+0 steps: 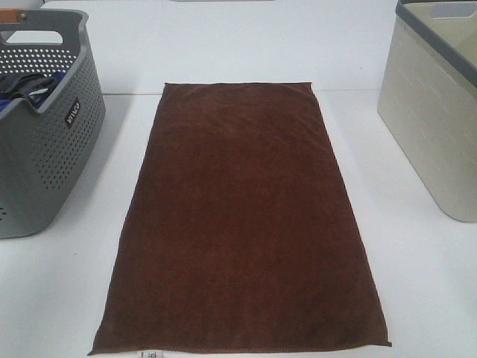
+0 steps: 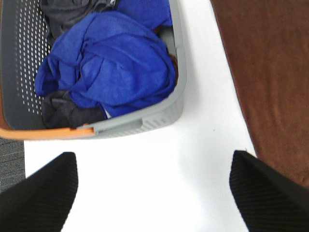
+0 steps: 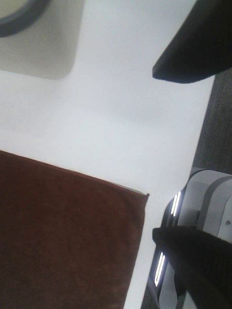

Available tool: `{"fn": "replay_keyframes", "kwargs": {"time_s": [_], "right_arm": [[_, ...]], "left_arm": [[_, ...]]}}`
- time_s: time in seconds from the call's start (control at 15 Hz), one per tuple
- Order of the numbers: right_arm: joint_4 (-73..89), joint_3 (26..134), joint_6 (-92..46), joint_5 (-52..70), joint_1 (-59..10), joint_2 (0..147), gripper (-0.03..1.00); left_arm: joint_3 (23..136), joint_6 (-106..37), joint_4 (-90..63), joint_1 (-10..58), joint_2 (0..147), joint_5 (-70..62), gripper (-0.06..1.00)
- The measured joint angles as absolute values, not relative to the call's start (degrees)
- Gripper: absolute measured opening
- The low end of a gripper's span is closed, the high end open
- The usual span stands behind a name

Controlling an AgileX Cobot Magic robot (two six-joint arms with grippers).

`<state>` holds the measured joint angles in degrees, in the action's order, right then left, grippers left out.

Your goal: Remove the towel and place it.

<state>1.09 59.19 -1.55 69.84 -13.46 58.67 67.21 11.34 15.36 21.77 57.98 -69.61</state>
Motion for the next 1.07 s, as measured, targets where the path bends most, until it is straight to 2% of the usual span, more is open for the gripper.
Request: {"fn": "replay_keyframes", "kwargs": {"time_s": [0.07,0.27,0.33,0.53,0.6,0.87,1.07], "right_arm": [[1.1,59.2,-1.5,69.8,-13.5,58.7,0.77],[1.1,47.2,-0.7,69.9,-13.5,48.0,0.77],[1.1,40.5,-0.6,69.0,-13.5,41.9,0.77],[1.1,35.4,-0.6,66.1,-13.5,35.8,0.77],[1.1,32.1,-0.6,64.1,-13.5,29.7,0.77],[1.1,29.0,-1.5,61.2,-13.5,19.0,0.77],[1.1,28.8,-1.6,61.0,-13.5,13.1,0.77]], "left_arm": [[67.2,11.3,15.4,21.8,58.0,-69.6,0.81],[53.2,11.5,14.2,21.8,42.9,-69.7,0.81],[45.4,10.5,13.1,21.8,33.3,-69.6,0.81],[39.5,6.3,10.4,21.8,25.3,-67.3,0.81],[35.8,0.6,4.9,21.8,19.9,-63.8,0.81],[30.3,-10.7,-5.6,21.8,17.2,-59.8,0.81],[29.0,-13.9,-6.5,21.8,17.2,-60.4,0.81]]}}
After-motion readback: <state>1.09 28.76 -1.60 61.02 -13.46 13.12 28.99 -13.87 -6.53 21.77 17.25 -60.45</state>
